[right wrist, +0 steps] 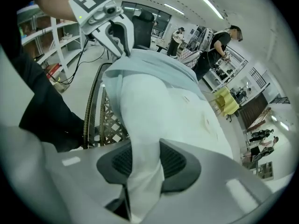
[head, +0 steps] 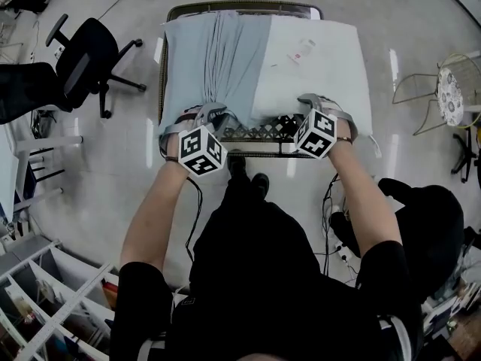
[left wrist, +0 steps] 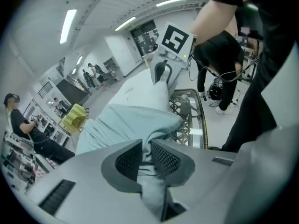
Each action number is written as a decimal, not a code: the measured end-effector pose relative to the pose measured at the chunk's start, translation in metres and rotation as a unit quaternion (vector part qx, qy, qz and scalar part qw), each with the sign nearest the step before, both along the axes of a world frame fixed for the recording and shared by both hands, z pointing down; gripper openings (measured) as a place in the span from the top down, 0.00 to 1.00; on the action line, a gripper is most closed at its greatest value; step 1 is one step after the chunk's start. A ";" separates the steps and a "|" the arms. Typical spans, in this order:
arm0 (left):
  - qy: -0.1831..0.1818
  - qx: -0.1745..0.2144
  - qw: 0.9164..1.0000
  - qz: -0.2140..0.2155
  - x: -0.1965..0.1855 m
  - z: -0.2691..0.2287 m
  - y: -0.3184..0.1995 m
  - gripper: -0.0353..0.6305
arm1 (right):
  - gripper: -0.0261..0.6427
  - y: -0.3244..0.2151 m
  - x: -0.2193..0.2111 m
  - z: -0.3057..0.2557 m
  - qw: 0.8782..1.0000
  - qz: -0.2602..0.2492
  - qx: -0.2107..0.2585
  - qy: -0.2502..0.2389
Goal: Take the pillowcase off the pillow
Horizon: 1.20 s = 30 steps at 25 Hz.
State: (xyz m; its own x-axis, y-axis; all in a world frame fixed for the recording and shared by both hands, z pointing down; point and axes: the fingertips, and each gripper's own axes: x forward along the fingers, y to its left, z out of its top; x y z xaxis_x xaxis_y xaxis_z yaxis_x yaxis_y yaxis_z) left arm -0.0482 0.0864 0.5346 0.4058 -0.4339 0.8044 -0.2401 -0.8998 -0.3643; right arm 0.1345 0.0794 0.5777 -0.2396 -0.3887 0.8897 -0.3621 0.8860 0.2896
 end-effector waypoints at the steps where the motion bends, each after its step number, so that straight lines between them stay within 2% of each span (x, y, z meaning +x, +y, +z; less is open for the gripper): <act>1: 0.006 0.006 1.000 -0.013 -0.004 -0.003 0.003 0.83 | 0.75 0.000 0.000 0.001 1.000 0.007 -0.004 -0.001; 3: 0.002 0.008 0.999 -0.041 -0.023 -0.002 0.011 0.73 | 0.75 0.000 -0.002 0.002 1.000 0.018 -0.009 -0.003; 6: -0.039 0.000 0.997 -0.074 -0.066 0.018 0.019 0.61 | 0.75 0.004 -0.009 0.002 0.999 0.030 -0.019 -0.011; 9: -0.081 0.002 0.993 -0.082 -0.101 0.041 0.018 0.56 | 0.75 0.013 -0.021 0.004 0.998 0.044 -0.029 -0.023; 13: -0.109 0.046 0.992 -0.052 -0.118 0.047 0.012 0.56 | 0.63 0.019 -0.024 0.014 0.998 0.056 -0.001 0.017; 16: -0.086 0.067 0.992 -0.068 -0.133 0.040 0.010 0.56 | 0.53 0.019 -0.030 0.012 0.996 0.060 0.029 0.053; 18: -0.056 0.041 0.992 -0.103 -0.152 0.044 0.012 0.55 | 0.49 0.020 -0.035 0.012 0.995 0.052 0.040 0.073; 20: -0.047 0.014 0.992 -0.117 -0.169 0.055 0.012 0.54 | 0.47 0.022 -0.038 0.013 0.994 0.044 0.040 0.089; 24: -0.053 -0.011 0.992 -0.111 -0.186 0.069 0.005 0.54 | 0.46 0.025 -0.046 0.011 0.993 0.020 0.034 0.109; 26: -0.062 -0.014 0.993 -0.100 -0.187 0.073 0.002 0.55 | 0.45 0.025 -0.056 0.003 0.994 0.012 0.039 0.097; 28: -0.073 -0.020 0.993 -0.094 -0.190 0.077 0.002 0.61 | 0.45 0.023 -0.064 0.002 0.995 0.013 0.040 0.088; 30: -0.081 -0.032 0.991 -0.096 -0.195 0.080 0.004 0.70 | 0.44 0.021 -0.064 0.021 0.994 0.011 0.026 0.102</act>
